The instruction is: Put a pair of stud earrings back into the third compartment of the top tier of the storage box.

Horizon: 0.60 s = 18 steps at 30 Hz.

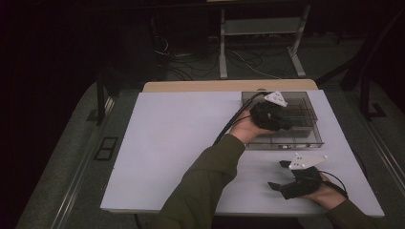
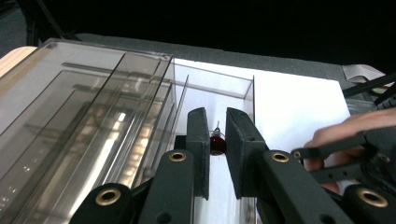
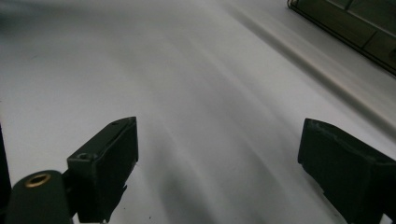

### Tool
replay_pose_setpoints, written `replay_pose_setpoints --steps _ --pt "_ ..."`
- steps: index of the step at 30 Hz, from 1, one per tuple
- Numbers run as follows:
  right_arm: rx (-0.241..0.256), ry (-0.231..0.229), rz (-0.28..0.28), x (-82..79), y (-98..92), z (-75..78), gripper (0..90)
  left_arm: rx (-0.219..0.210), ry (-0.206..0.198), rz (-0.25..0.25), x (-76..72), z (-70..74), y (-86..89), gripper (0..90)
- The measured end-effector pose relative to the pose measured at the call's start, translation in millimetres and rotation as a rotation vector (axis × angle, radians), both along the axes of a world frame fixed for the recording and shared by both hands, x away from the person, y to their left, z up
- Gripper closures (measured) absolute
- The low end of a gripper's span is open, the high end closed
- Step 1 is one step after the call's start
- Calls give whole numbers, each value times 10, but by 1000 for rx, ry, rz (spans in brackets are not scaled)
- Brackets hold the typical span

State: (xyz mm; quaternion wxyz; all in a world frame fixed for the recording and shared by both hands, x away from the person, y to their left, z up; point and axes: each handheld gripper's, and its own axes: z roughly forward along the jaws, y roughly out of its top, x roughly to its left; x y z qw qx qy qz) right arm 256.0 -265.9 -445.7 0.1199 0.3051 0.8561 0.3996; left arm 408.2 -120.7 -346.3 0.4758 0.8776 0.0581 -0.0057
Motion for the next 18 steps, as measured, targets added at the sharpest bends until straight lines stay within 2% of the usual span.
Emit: replay_pose_setpoints --steps 8,15,18 --pt "5 1 -1 1 -12 4 116 -1 22 -17 28 -59 -216 786" --pt "5 -2 -1 -3 -13 7 116 29 49 -12 31 -149 -346 783" --pt "5 -3 0 -3 -14 7 116 39 48 -11 26 -163 -360 777"
